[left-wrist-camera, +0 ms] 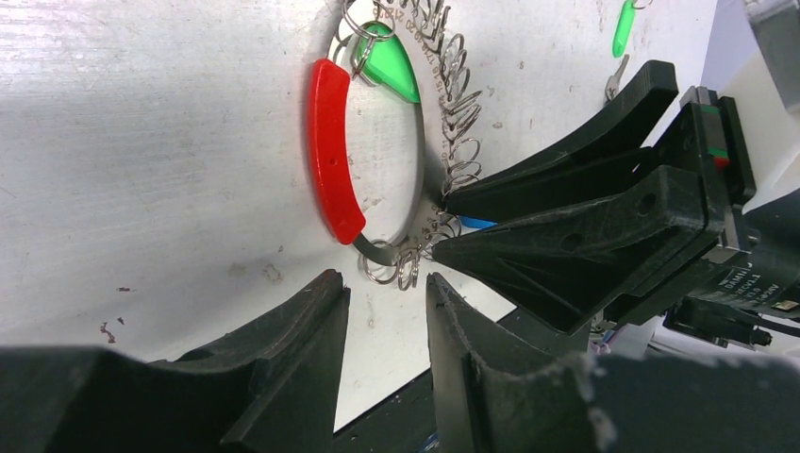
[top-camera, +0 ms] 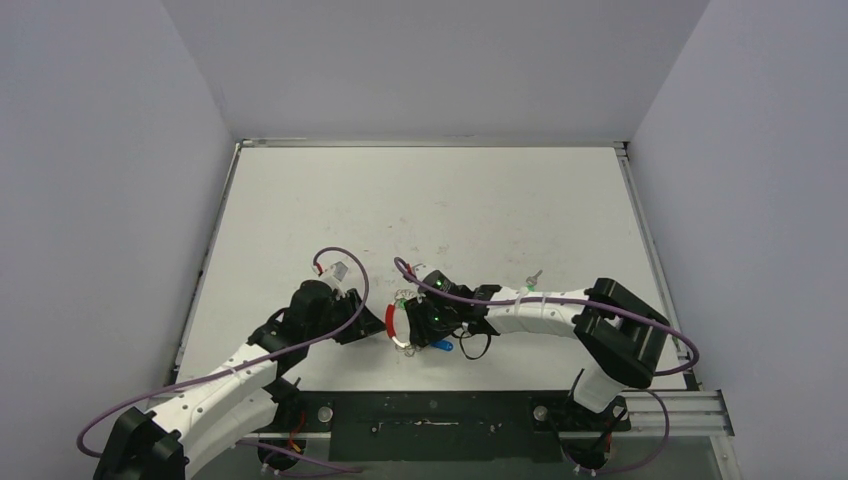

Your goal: Put the keys on the keyring

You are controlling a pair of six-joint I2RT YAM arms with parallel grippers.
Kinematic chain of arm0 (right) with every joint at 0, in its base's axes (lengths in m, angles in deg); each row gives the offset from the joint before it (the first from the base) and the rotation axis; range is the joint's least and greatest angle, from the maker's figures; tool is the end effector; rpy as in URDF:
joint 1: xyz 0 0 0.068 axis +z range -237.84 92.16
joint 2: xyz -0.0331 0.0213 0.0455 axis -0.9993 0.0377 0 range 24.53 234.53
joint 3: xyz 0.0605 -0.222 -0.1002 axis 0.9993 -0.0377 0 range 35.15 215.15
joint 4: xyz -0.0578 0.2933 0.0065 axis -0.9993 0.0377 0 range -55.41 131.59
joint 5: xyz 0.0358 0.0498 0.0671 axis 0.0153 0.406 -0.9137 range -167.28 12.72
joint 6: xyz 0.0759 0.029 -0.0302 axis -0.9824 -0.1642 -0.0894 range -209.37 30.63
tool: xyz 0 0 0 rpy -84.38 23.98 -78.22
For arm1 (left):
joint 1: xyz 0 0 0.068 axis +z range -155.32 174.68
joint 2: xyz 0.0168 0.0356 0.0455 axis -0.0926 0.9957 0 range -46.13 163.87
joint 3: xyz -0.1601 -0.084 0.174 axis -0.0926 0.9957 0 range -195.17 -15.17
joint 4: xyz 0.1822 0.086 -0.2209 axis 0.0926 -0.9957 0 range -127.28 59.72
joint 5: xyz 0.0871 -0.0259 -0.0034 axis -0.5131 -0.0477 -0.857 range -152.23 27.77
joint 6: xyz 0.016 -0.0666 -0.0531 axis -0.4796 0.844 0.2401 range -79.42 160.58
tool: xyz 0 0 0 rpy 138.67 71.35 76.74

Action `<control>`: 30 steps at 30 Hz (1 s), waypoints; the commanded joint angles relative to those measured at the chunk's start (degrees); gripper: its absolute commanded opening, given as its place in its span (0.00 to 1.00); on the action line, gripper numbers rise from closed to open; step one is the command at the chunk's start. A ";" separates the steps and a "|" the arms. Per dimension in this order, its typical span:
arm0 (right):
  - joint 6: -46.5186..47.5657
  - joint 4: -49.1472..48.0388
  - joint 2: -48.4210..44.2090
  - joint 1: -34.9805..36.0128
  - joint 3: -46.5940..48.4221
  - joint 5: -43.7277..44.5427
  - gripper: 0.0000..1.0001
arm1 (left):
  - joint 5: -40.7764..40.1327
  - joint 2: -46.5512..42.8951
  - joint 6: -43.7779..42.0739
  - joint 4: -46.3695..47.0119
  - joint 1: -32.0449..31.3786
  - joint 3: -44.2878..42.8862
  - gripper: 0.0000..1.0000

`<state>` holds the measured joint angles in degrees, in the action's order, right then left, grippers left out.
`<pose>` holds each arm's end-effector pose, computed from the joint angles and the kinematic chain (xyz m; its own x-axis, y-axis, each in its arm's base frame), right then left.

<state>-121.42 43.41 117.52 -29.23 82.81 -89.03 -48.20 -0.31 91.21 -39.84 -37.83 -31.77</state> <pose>0.1757 0.3177 0.0735 -0.8343 -0.3697 -0.4089 -0.5369 0.7132 0.4506 0.1969 -0.1476 0.1071 -0.8613 -0.3404 -0.3772 0.0236 0.7148 -0.6990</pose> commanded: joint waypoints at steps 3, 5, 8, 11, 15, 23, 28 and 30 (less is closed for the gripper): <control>0.12 0.71 -4.17 0.67 0.25 2.02 0.36 | 1.01 0.64 0.34 4.00 0.26 0.25 0.34; 0.15 1.06 -5.24 0.72 0.11 2.39 0.35 | 1.13 0.85 0.41 4.39 0.26 0.42 0.34; 0.24 1.44 -6.76 0.84 -0.04 3.03 0.36 | 1.52 1.15 0.56 5.17 0.26 0.56 0.34; 0.37 1.99 -7.55 0.81 -0.02 3.46 0.35 | 2.03 1.86 0.97 6.67 0.26 0.89 0.33; 0.34 2.09 -7.42 0.83 -0.18 3.33 0.32 | 3.67 3.69 2.61 11.96 0.17 2.22 0.29; -0.45 0.37 -5.72 0.86 -1.11 2.31 0.29 | 4.34 10.46 3.99 17.84 -4.10 1.90 0.30; -0.86 -0.29 -3.48 0.84 -1.42 2.40 0.27 | 0.16 15.25 3.30 17.75 -10.45 -0.16 0.30; -1.05 -0.43 -2.53 0.81 -1.43 2.56 0.25 | -1.43 17.08 2.89 17.74 -12.40 -0.86 0.30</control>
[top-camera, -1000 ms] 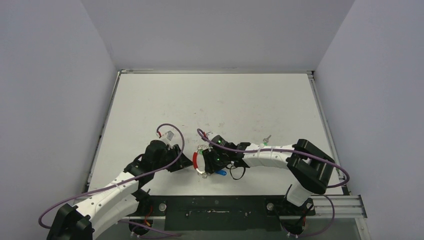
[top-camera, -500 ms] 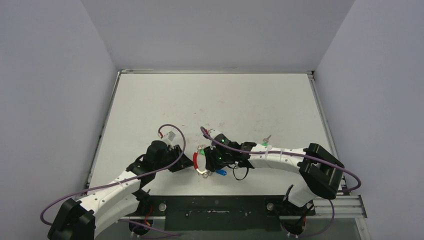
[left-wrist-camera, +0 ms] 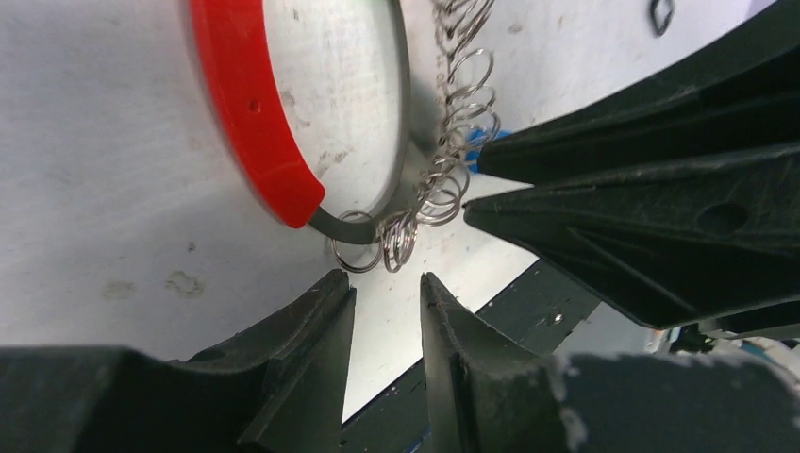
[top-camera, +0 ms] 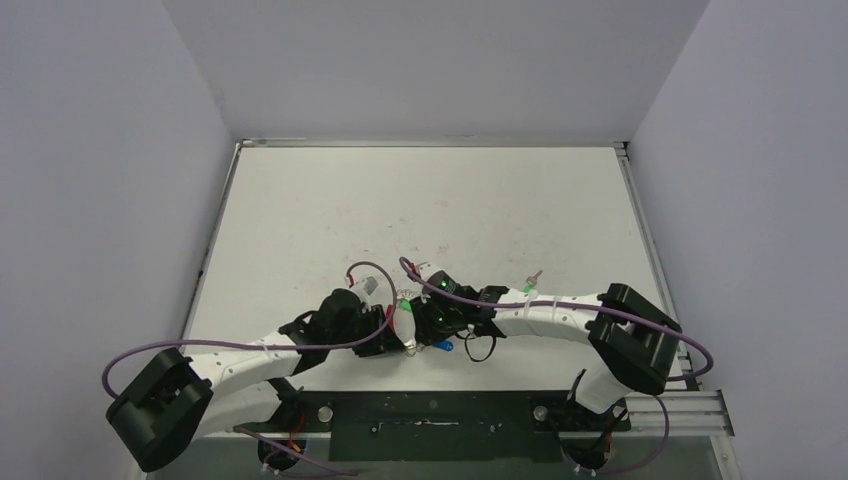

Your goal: Put the keys on the keyring

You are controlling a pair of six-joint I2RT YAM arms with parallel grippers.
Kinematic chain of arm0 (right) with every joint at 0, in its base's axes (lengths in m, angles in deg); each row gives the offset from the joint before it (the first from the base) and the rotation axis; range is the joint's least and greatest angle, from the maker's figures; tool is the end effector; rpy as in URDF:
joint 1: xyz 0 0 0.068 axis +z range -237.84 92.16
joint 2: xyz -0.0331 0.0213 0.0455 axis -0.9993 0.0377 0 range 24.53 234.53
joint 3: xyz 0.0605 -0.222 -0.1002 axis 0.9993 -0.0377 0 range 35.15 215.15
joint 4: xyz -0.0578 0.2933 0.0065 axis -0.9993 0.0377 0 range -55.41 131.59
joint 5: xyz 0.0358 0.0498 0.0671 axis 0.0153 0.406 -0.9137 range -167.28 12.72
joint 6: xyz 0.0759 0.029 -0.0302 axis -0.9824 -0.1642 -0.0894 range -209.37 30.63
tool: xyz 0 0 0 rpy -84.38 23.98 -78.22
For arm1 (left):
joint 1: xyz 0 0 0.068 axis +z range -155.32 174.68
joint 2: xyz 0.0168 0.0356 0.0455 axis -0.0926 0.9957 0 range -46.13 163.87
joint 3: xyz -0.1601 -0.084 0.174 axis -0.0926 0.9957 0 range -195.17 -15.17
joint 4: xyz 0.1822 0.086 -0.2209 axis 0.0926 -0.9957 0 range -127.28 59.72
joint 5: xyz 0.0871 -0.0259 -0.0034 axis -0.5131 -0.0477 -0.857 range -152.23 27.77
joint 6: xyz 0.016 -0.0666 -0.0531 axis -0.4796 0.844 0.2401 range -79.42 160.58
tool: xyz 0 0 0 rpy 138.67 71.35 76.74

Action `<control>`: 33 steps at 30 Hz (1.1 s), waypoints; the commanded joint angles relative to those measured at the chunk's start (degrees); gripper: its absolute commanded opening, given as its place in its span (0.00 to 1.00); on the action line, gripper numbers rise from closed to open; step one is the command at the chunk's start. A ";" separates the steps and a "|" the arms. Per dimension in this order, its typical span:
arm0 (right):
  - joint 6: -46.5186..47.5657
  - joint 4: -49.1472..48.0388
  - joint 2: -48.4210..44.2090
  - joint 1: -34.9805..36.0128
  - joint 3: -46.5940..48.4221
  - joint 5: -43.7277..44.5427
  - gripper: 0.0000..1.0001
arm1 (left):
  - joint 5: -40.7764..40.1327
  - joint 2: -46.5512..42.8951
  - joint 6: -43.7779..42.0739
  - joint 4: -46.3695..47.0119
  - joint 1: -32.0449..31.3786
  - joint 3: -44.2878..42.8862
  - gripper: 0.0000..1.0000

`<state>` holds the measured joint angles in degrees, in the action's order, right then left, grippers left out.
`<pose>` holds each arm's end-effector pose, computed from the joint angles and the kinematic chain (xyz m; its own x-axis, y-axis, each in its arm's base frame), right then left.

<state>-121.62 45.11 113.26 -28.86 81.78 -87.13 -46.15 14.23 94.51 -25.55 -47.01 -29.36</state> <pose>0.1728 0.3126 0.0897 -0.8255 -0.3523 -0.4410 -0.5408 0.7176 0.4388 0.1740 -0.1834 0.0618 -0.9329 -0.2091 -0.2933 0.0682 0.6969 -0.7139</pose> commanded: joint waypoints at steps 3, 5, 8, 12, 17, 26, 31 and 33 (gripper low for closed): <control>-1.27 -2.48 2.81 0.48 -0.49 0.17 0.24 | -4.89 4.33 -0.75 3.15 -4.49 -4.09 0.30; -1.61 -3.40 2.87 0.46 -0.76 -0.79 0.24 | -5.40 4.52 -0.87 3.09 -4.85 -4.26 0.30; -2.57 -6.26 2.45 0.46 -1.51 -2.75 0.24 | -6.27 3.40 -1.01 2.47 -4.89 -4.20 0.30; -4.42 -10.95 2.33 0.44 -2.05 -6.34 0.24 | -8.15 0.05 -1.32 0.34 -4.96 -3.92 0.29; -5.47 -13.84 1.09 0.35 -2.16 -7.27 0.21 | -10.41 -4.52 -1.64 -3.84 -4.94 -3.53 0.28; -3.08 -9.25 -6.10 0.08 -2.87 -1.31 0.18 | -14.61 -12.01 -1.72 -11.71 -4.85 -2.83 0.25; -2.29 -5.96 -6.84 -0.24 -2.54 0.55 0.22 | -15.22 -12.72 -2.03 -12.55 -4.89 -3.27 0.26; -2.28 -5.63 -6.40 -0.48 -2.59 0.78 0.25 | -14.99 -12.12 -2.28 -12.52 -4.89 -3.58 0.28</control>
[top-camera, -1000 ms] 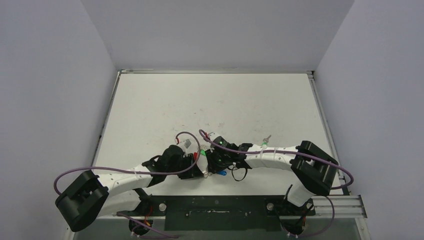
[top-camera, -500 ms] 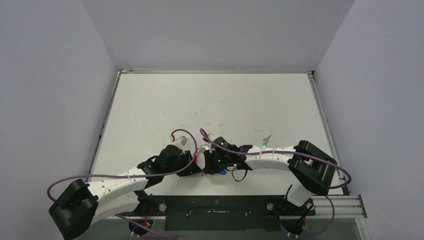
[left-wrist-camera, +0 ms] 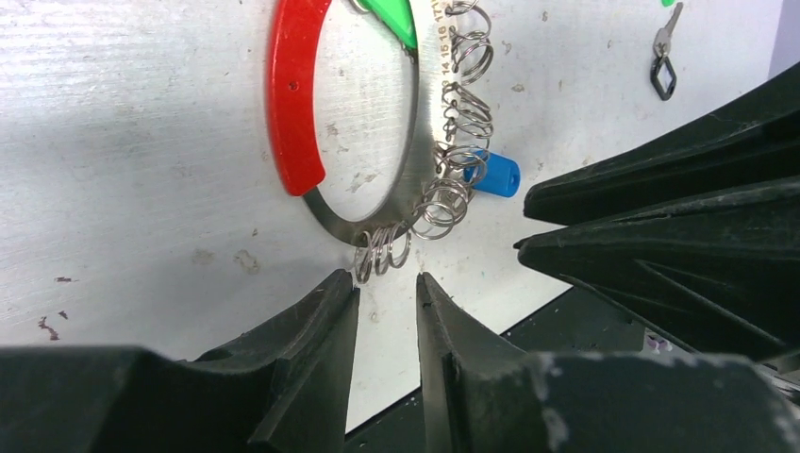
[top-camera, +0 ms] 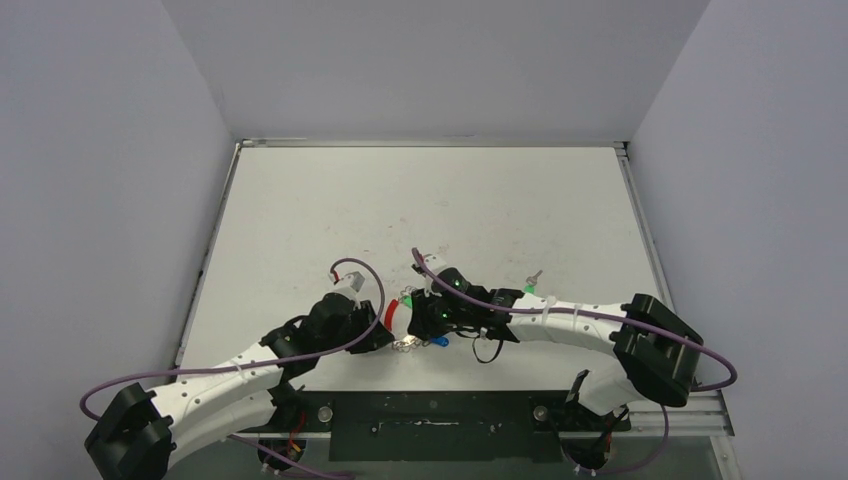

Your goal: Put the keys on the keyring

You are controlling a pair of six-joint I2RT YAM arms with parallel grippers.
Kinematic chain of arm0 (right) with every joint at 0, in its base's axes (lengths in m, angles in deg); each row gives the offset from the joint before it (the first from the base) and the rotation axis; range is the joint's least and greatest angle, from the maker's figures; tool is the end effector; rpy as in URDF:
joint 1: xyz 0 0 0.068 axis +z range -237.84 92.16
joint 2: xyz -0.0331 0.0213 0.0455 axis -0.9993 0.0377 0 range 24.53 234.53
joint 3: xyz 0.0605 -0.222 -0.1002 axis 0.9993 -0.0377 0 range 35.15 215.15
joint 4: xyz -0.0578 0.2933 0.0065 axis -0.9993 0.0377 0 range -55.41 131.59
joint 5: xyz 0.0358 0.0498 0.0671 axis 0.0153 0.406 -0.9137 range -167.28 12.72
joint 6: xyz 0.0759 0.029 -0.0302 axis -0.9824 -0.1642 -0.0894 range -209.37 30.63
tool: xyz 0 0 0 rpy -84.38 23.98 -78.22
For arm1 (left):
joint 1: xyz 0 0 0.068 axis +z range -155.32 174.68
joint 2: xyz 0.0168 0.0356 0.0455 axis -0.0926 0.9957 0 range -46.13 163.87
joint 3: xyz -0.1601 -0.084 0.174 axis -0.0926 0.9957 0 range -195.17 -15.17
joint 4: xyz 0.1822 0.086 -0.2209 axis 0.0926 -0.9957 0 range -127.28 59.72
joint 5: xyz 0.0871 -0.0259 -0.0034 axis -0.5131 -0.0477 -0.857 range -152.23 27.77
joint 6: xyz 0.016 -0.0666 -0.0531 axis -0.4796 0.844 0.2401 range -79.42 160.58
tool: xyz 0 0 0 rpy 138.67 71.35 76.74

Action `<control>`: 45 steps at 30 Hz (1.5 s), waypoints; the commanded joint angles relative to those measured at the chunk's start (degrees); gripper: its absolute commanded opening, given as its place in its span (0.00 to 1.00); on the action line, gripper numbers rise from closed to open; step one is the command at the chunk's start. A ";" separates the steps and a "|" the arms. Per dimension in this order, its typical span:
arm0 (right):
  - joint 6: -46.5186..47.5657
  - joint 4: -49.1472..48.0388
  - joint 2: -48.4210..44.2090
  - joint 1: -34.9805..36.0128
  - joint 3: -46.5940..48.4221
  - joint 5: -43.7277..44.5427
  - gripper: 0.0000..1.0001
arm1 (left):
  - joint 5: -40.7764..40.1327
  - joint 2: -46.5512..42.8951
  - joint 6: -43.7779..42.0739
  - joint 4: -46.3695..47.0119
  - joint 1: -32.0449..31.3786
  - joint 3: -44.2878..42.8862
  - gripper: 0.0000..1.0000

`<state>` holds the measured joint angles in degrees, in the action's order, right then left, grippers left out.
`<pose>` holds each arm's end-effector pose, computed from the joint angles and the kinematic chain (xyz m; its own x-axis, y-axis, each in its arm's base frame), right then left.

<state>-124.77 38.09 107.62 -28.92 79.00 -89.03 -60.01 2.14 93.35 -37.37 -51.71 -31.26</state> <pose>0.1720 0.3154 0.1183 -0.8160 -0.2551 -0.5187 -0.5434 0.6444 0.5381 0.1696 -0.1824 0.0975 -0.8567 -0.2542 -0.4489 0.1027 0.7687 -0.6313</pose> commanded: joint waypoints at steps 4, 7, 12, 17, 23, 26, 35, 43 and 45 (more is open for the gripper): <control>0.54 1.54 0.93 -0.75 0.42 2.31 0.32 | -0.65 2.00 -1.74 -0.73 -0.21 -2.84 0.31; 0.46 1.31 2.54 -0.82 0.85 1.30 0.34 | -0.38 3.42 -2.12 -0.97 -0.20 -3.81 0.31; 0.20 0.36 4.43 -0.73 1.47 0.24 0.32 | -0.38 3.81 -2.44 -1.09 -0.27 -4.59 0.31; 0.42 0.51 6.19 -0.84 1.91 0.71 0.31 | -0.37 3.50 -2.67 -1.08 -0.33 -4.67 0.31; 0.50 0.53 7.31 -1.06 2.07 1.16 0.29 | -0.05 3.34 -2.58 -0.71 -0.29 -4.22 0.30; 0.50 0.00 7.80 -1.47 2.06 0.85 0.27 | 0.01 3.47 -2.59 -0.11 -0.28 -4.03 0.30; -0.29 -1.94 7.90 -1.49 3.26 -1.59 0.19 | 0.01 3.33 -2.92 -0.20 -0.36 -3.99 0.29; 0.22 -2.80 2.37 -1.77 1.99 -1.27 0.20 | -0.58 1.35 -2.86 0.05 -0.32 -2.87 0.29; 0.13 -2.72 1.49 -2.22 1.62 -0.94 0.25 | -0.53 0.86 -2.77 0.34 -0.28 -2.59 0.29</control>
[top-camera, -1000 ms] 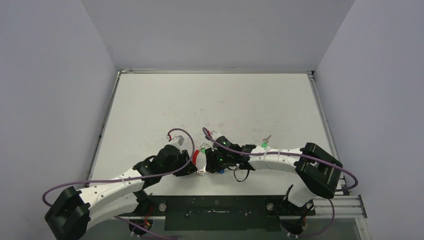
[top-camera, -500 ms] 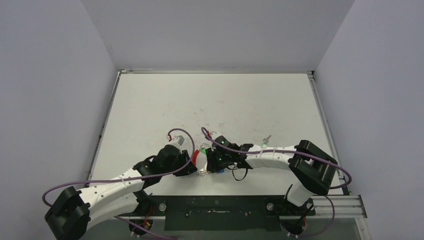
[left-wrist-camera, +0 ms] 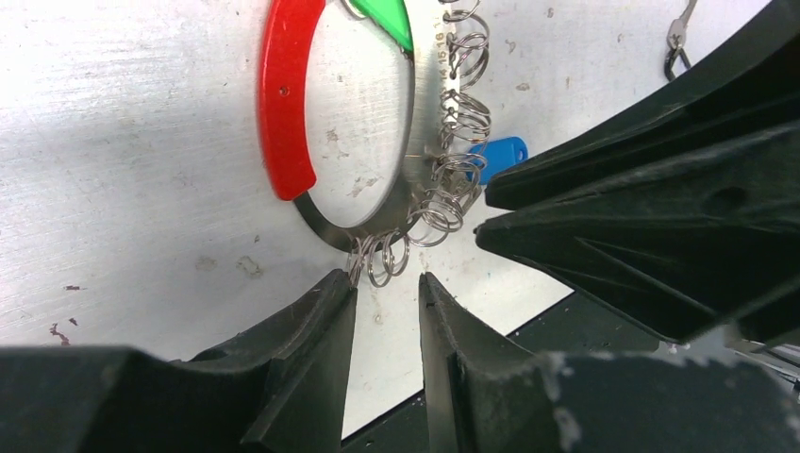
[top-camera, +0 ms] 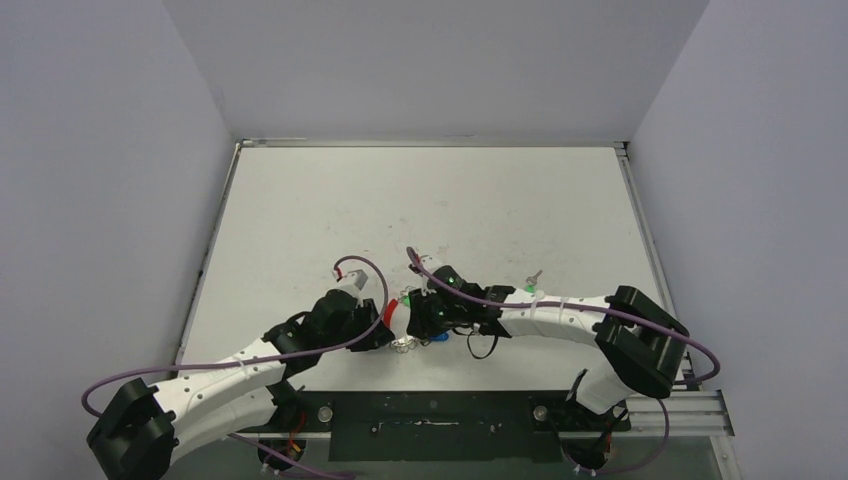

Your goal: Put the keys on the keyring

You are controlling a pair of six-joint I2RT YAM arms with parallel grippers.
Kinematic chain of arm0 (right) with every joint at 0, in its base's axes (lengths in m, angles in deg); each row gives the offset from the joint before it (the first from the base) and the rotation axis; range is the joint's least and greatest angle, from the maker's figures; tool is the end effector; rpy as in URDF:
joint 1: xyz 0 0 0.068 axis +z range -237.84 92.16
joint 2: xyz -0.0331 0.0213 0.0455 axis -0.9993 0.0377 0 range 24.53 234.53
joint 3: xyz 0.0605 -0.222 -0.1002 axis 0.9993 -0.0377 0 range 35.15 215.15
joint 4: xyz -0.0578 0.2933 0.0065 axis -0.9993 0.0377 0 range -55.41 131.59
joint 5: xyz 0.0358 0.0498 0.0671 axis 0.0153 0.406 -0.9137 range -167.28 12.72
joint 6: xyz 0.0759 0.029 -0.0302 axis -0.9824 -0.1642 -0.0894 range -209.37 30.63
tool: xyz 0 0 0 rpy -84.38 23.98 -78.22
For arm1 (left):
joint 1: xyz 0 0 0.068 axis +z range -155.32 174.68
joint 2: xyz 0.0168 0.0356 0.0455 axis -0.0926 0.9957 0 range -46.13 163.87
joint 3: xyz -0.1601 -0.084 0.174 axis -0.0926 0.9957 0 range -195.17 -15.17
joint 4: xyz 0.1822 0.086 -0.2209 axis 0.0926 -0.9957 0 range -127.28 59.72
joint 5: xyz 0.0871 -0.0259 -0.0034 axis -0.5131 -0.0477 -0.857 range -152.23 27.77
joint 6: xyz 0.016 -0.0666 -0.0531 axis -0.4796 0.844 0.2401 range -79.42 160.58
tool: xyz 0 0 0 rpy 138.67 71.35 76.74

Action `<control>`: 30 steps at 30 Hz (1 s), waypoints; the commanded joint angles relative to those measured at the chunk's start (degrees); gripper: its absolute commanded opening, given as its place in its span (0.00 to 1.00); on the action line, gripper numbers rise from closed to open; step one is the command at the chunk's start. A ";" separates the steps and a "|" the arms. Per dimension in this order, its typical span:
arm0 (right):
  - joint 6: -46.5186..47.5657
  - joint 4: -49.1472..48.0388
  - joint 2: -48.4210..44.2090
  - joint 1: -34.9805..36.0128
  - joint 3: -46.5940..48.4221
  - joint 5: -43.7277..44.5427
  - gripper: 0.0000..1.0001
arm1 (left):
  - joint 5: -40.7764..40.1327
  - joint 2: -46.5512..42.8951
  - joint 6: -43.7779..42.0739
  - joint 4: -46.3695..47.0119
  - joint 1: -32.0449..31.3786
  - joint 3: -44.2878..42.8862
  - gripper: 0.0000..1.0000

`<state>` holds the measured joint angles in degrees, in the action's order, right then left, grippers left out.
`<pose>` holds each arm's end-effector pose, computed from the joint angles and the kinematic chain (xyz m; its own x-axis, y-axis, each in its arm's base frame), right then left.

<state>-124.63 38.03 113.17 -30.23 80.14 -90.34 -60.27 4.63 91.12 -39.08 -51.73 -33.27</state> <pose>0.1799 0.3157 0.0928 -0.8428 -0.2786 -0.4605 -0.5124 0.6772 0.5281 0.1721 -0.1847 0.0977 -0.8626 -0.2129 -0.4589 0.1189 0.7964 -0.5930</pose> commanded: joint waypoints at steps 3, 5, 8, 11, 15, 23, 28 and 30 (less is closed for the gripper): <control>0.02 -2.02 -4.21 -1.87 0.29 0.40 0.30 | -0.36 -2.66 -0.53 2.31 -0.26 -0.29 0.29; 0.31 -1.86 -3.74 -2.28 0.32 -0.02 0.31 | -0.46 -3.34 -0.53 2.41 -0.19 -0.11 0.29; 0.78 -1.00 -2.11 -2.36 1.21 -0.94 0.30 | -0.85 -4.42 -0.47 2.42 -0.17 0.13 0.29; 0.79 -0.89 -0.36 -2.00 2.09 -2.01 0.29 | -1.05 -5.57 -0.28 2.40 -0.08 0.50 0.29; 1.03 -0.49 1.07 -1.31 3.16 -2.23 0.26 | -1.50 -7.16 0.31 2.66 -0.10 1.19 0.29; 1.77 2.23 0.93 -1.27 3.83 1.20 0.31 | -1.36 -7.13 0.96 3.55 0.01 1.76 0.29; 2.19 3.36 -1.61 -1.72 2.69 4.72 0.50 | -1.52 -6.95 0.96 3.46 0.15 1.67 0.29; 2.66 3.81 -1.72 -2.04 2.62 4.73 0.49 | -1.52 -6.88 0.96 3.35 0.21 1.67 0.29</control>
<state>-123.04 41.48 114.73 -31.90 82.02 -88.66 -60.95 -2.19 91.62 -38.16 -51.71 -31.26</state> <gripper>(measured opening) 0.492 0.291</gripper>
